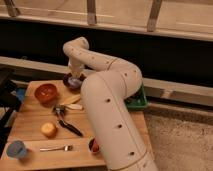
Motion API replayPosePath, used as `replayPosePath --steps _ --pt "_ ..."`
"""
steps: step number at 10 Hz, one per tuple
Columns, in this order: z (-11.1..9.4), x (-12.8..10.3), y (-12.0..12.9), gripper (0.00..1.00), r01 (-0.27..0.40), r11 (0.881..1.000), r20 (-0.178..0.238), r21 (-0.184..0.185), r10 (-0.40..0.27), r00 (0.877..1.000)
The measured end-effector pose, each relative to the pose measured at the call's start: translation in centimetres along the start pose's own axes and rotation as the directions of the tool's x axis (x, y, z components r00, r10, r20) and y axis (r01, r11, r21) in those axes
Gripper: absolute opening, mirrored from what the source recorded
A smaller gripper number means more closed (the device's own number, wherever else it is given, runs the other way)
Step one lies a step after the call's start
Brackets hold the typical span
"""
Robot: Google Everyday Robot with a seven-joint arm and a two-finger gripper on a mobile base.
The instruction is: Wipe purple bowl with towel
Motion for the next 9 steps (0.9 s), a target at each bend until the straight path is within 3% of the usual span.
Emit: replayPosePath --steps 2,4,7,9 --pt "0.3 -1.6 -0.3 0.00 -0.026 1.000 0.044 0.000 0.026 0.999" --pt "0.9 -1.9 1.9 0.00 -0.014 0.999 0.048 -0.041 0.016 0.999" --pt "1.7 -0.5 5.0 0.00 0.045 0.992 0.017 -0.115 -0.044 0.999" --pt "1.3 1.5 5.3 0.00 0.065 0.989 -0.003 -0.130 -0.066 0.998"
